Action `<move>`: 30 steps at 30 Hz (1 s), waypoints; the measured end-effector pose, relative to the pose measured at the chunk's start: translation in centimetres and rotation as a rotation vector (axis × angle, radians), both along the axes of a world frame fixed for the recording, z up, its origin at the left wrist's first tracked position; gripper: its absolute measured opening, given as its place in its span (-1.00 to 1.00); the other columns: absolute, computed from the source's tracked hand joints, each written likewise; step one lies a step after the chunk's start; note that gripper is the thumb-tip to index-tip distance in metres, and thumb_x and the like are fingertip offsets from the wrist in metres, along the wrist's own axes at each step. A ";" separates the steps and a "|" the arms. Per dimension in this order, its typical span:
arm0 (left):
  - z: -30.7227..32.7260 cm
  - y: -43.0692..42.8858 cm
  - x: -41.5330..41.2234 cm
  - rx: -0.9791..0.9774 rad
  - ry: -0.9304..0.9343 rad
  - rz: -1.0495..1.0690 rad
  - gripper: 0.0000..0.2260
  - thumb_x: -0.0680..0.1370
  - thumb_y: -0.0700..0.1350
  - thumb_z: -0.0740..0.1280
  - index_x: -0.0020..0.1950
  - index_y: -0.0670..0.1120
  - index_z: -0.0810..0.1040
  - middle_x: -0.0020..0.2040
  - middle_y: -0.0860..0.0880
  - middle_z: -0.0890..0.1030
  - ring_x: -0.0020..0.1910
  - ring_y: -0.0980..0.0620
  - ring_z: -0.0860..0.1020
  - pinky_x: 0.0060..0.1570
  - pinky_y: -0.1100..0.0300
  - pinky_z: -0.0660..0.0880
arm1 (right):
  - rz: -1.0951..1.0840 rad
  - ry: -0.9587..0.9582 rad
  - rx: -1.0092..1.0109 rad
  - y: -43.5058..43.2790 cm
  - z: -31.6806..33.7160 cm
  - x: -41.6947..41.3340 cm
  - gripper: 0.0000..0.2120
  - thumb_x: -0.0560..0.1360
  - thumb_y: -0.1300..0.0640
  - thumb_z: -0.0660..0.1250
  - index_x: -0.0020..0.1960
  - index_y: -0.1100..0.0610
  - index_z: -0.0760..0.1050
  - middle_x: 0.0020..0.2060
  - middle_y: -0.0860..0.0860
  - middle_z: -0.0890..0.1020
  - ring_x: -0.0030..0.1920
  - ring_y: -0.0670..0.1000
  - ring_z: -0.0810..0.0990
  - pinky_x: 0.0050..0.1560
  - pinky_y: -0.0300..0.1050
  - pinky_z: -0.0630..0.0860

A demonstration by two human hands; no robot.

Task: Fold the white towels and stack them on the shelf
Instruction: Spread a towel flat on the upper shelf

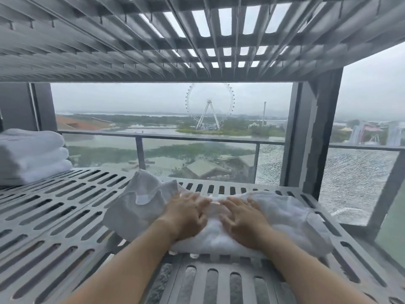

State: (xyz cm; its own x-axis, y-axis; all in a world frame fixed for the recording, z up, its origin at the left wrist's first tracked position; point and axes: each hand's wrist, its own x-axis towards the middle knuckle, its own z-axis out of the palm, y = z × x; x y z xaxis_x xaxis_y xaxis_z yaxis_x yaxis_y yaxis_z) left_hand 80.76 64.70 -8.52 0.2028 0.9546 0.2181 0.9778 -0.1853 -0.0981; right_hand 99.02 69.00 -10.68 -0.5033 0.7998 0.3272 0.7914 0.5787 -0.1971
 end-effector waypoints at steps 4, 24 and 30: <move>0.4 0.1 0.0 -0.035 0.042 0.045 -0.55 0.54 0.12 0.02 0.43 0.09 0.21 0.29 -0.10 0.44 0.28 -0.08 0.39 0.38 -0.11 0.14 | -0.039 0.011 0.044 -0.4 0.6 0.0 -0.46 0.51 -0.15 0.10 0.43 0.02 0.19 0.42 -0.01 0.31 0.42 0.00 0.23 0.41 -0.03 0.04; 1.0 -1.3 -0.1 0.177 0.052 0.118 -0.77 0.49 0.14 0.11 0.02 0.03 0.32 -0.04 0.04 0.53 0.06 0.01 0.47 0.29 -0.10 -0.04 | -0.137 -0.158 0.293 -1.2 1.7 -0.3 -0.46 0.44 -0.24 0.09 0.19 0.13 0.40 0.14 0.11 0.49 0.19 0.11 0.38 0.30 0.08 0.15; 1.3 -4.8 -0.8 0.272 0.165 0.100 -0.71 0.47 -0.01 0.19 0.17 -0.02 0.33 0.08 -0.02 0.51 0.11 -0.05 0.46 0.22 -0.01 0.20 | -0.107 -0.160 0.388 -3.7 2.7 0.2 -0.64 0.46 -0.15 0.18 0.05 0.11 0.43 0.02 0.08 0.55 0.07 0.10 0.46 0.16 -0.02 0.25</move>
State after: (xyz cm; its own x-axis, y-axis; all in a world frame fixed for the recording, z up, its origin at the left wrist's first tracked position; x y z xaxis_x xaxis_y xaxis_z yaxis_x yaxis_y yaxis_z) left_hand 79.91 59.91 -7.19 0.1647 0.8828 0.4398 0.9565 -0.0341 -0.2897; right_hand 99.19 65.29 -7.96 -0.4930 0.6834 0.5384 0.8539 0.4987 0.1488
